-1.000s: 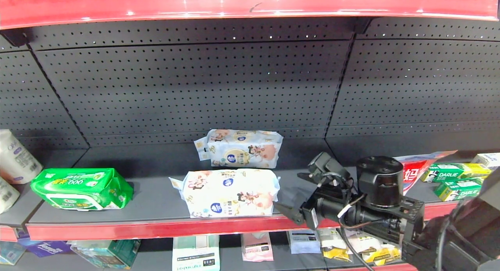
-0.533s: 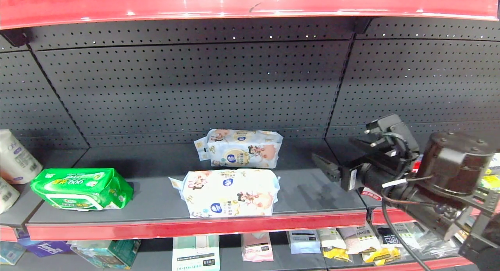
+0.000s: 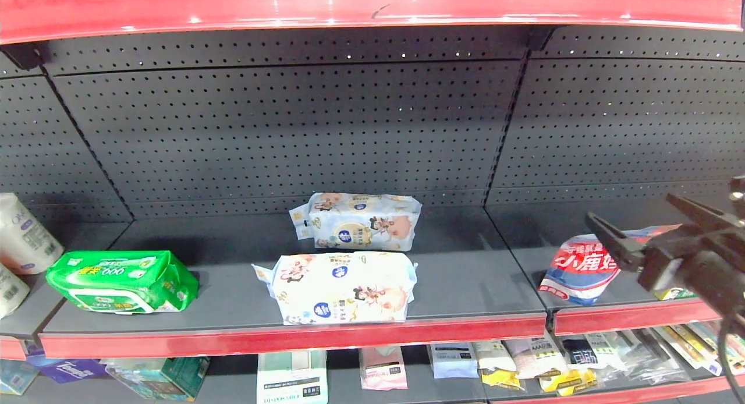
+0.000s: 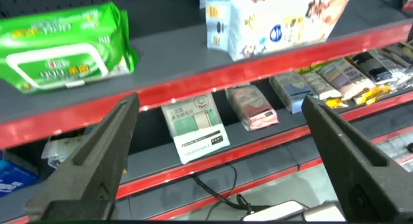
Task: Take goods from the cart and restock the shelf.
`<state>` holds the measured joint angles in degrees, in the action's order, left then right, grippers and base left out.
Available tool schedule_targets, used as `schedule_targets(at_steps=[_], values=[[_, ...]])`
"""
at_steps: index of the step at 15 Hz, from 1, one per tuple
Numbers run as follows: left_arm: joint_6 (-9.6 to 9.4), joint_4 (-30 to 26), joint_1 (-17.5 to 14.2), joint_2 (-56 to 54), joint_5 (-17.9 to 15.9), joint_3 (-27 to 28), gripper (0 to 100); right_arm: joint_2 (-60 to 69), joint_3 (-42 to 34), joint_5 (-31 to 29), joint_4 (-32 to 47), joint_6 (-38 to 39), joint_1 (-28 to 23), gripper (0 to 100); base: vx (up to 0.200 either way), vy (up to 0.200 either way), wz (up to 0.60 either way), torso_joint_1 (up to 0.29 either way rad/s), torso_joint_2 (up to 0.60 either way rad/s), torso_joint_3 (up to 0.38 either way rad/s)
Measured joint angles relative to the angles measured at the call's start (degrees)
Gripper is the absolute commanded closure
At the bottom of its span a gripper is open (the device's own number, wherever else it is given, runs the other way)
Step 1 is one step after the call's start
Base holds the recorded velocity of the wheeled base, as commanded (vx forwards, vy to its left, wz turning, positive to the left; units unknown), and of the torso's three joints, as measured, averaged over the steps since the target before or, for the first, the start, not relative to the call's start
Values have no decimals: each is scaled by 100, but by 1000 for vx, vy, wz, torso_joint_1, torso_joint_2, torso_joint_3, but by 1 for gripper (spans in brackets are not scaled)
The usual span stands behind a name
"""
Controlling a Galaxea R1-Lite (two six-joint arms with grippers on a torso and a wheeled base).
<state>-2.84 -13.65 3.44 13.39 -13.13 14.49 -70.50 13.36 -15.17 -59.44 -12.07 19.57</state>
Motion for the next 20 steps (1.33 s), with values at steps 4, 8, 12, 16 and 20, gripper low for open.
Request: schedule_targets(at_steps=[4,8,12,16,20], values=[[-9,870,0,1329,-13,446,0,1701,-774,12,1014,13,-642,0,0,0,0,0,0,0],[-13,1174,0,2203,-11,535,0,3574,-1069,11,3057,182,-868,0,0,0,0,0,0,0],[-13,1325,-2,2605,-15,549,0,5648,-1003,-352,5649,293,-997,0,0,0,0,0,0,0],[-13,1570,-2,2872,-13,502,0,5976,-868,-708,6261,329,-1709,0,0,0,0,0,0,0],[0,1570,-2,2915,-11,471,0,6265,-973,-218,6314,427,-2176,0,0,0,0,0,0,0]])
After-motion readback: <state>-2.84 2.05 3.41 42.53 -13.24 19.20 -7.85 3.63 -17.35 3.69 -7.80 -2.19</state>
